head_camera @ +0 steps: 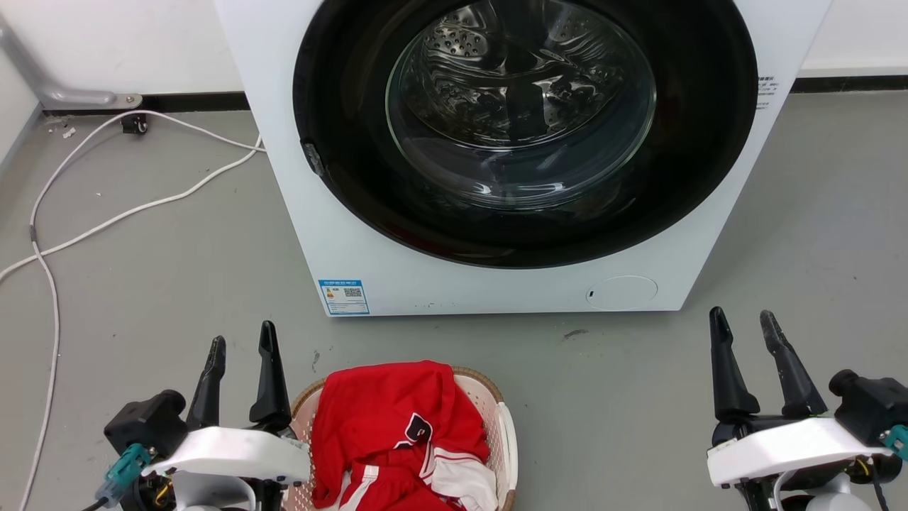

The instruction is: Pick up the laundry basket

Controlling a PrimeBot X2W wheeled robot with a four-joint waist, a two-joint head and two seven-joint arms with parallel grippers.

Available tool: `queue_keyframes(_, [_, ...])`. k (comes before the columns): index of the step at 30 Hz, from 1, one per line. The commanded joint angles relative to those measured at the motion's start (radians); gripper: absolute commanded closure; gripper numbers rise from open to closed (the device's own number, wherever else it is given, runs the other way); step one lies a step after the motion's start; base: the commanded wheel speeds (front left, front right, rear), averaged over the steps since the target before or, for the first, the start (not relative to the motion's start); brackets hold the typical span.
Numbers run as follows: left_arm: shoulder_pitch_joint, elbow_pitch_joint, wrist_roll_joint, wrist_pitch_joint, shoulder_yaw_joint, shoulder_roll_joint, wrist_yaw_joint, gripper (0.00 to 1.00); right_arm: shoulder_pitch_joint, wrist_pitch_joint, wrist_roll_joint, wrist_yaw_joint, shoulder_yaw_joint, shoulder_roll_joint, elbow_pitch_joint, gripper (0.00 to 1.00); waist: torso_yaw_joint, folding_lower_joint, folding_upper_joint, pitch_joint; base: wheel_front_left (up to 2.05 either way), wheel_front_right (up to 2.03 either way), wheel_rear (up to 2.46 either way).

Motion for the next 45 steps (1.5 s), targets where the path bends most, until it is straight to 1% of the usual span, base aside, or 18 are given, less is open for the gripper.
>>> queue_keyframes(1, [0.003,-0.012,0.021,-0.007,0.000,0.004,0.000,0.00,-0.002,-0.010,-0.024,0.000,0.001,-0.003,-0.014,0.00,0.000,0.0000,0.0000,0.000,0.00,0.00,0.00])
queue_keyframes(13, [0.014,-0.023,0.133,-0.035,0.003,0.004,-0.006,0.00,0.008,-0.037,-0.143,0.000,0.010,-0.003,-0.019,0.00,0.001,0.0000,0.0000,0.004,0.00,0.00,0.00])
queue_keyframes(27, [0.028,-0.015,0.264,-0.063,0.002,0.004,0.010,0.00,0.016,-0.064,-0.271,0.000,0.011,-0.003,0.001,0.00,0.003,-0.0001,0.0000,0.004,0.00,0.00,0.00])
queue_keyframes(35, [0.034,-0.015,0.327,-0.079,0.005,0.004,0.013,0.00,0.024,-0.081,-0.330,0.000,0.010,-0.003,-0.002,0.00,0.001,-0.0001,0.0000,0.005,0.00,0.00,0.00])
queue_keyframes(45, [0.039,-0.025,0.393,-0.096,0.006,0.004,0.016,0.00,0.025,-0.097,-0.373,0.000,0.002,-0.003,-0.022,0.00,0.001,-0.0001,0.0000,0.007,0.00,0.00,0.00])
